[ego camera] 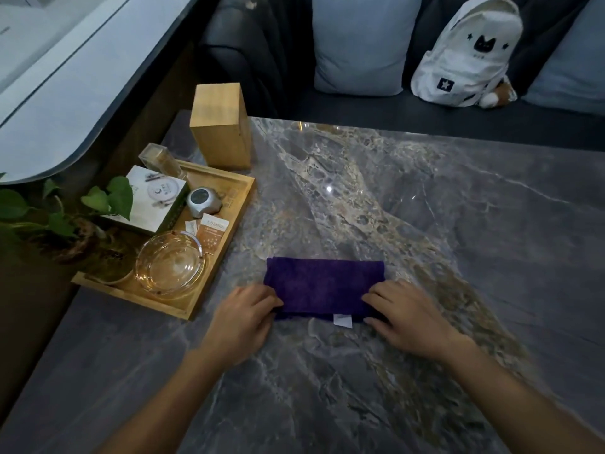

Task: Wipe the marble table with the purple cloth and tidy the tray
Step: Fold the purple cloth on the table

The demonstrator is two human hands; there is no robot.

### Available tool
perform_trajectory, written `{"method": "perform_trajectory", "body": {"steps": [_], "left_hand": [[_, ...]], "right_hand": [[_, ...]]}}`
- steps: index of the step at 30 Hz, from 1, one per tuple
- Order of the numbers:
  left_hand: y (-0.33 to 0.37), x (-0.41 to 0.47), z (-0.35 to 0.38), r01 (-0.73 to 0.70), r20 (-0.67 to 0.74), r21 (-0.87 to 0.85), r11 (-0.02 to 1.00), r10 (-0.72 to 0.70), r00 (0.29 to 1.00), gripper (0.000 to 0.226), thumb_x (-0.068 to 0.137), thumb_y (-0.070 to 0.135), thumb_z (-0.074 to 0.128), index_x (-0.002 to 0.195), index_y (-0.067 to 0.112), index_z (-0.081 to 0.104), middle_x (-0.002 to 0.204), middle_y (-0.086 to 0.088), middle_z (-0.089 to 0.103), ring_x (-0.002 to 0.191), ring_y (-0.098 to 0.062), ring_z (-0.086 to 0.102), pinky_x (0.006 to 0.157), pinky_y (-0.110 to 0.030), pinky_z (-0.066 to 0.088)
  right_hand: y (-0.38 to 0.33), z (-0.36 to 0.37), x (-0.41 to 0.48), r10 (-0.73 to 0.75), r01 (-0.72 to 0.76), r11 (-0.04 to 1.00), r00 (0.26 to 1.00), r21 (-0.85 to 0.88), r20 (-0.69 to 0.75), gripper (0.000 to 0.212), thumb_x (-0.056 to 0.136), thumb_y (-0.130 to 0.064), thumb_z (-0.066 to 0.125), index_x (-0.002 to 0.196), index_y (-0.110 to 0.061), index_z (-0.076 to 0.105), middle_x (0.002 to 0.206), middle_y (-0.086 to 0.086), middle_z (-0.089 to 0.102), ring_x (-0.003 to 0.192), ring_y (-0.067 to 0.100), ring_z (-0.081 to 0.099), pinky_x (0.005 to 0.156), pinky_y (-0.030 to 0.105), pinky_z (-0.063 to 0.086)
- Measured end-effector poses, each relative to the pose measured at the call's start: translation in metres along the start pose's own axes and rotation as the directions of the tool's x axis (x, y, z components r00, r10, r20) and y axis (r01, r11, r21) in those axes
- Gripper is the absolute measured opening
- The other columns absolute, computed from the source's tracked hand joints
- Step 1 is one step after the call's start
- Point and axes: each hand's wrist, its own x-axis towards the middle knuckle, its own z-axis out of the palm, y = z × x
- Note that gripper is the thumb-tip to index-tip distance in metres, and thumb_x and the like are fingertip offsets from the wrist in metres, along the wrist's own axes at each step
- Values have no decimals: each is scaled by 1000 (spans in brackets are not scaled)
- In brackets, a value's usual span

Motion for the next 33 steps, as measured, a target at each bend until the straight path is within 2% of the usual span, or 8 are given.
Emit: {"method": "perform_trajectory", "body": {"steps": [7, 11, 15, 18, 23, 26, 29, 33], "left_hand": [[5, 23, -27, 58, 255, -28, 998, -49, 966, 25, 90, 28, 50, 112, 24, 61, 112, 4, 62, 102, -13, 57, 88, -30, 48], [4, 57, -35, 207, -18, -16, 978, -207, 978, 29, 91, 22, 52, 119, 20, 57, 117, -3, 64, 107, -22, 59, 91, -36, 46], [-4, 68, -17, 479, 235, -12, 878, -463, 855, 96, 81, 59, 54, 149, 22, -3, 158, -6, -15, 145, -26, -11, 117, -48, 4], [-12, 61, -5, 553, 376, -41, 832, -500, 780, 96, 77, 64, 54, 149, 28, 2, 152, -6, -33, 139, -28, -31, 114, -51, -8], [-12, 53, -6, 544, 205, -299, 784, -504, 839, 34, 79, 37, 69, 111, 29, 61, 159, -1, 3, 144, -25, -10, 115, -51, -1], [-7, 49, -11, 519, 190, -403, 754, -486, 853, 18, 82, 26, 67, 99, 23, 62, 149, 2, 26, 141, -24, 13, 113, -51, 11], [-1, 43, -21, 445, 243, -646, 620, -386, 890, 9, 87, 12, 59, 96, 14, 57, 116, -4, 57, 110, -19, 57, 90, -42, 52], [14, 41, -35, 399, 217, -723, 565, -362, 906, 11, 88, 6, 57, 98, 2, 54, 96, -12, 67, 83, -21, 67, 66, -29, 59]], "right_hand": [[5, -24, 22, 151, -173, 964, 981, 202, 121, 21, 89, -29, 57, 96, -16, 71, 95, 0, 70, 89, 15, 62, 82, 28, 46], [9, -27, 48, 358, -341, 909, 933, 238, -31, 30, 88, -26, 59, 116, -16, 61, 118, 4, 61, 111, 20, 53, 100, 35, 35], [11, -23, 58, 415, -466, 871, 867, 154, 274, 80, 86, -51, 53, 148, -26, 9, 159, -2, 6, 145, 19, 5, 116, 43, 3], [13, -10, 55, 423, -495, 860, 827, 124, 371, 81, 86, -58, 46, 149, -25, 7, 159, 0, -7, 146, 18, -8, 116, 46, -4], [15, -9, 49, 416, -449, 863, 892, 230, 179, 46, 81, -46, 62, 119, -20, 55, 140, 0, 39, 134, 18, 27, 111, 40, 14], [10, -15, 48, 395, -412, 857, 911, 310, 118, 22, 79, -33, 68, 91, -23, 53, 119, -2, 50, 116, 16, 40, 100, 34, 23], [3, -17, 42, 398, -425, 784, 903, 453, 159, 22, 78, -21, 70, 79, -22, 48, 93, -3, 55, 90, 18, 50, 78, 29, 38], [-3, -21, 25, 439, -472, 666, 874, 578, 208, 27, 77, -13, 69, 74, -25, 45, 81, -1, 56, 73, 16, 54, 59, 26, 42]]}}
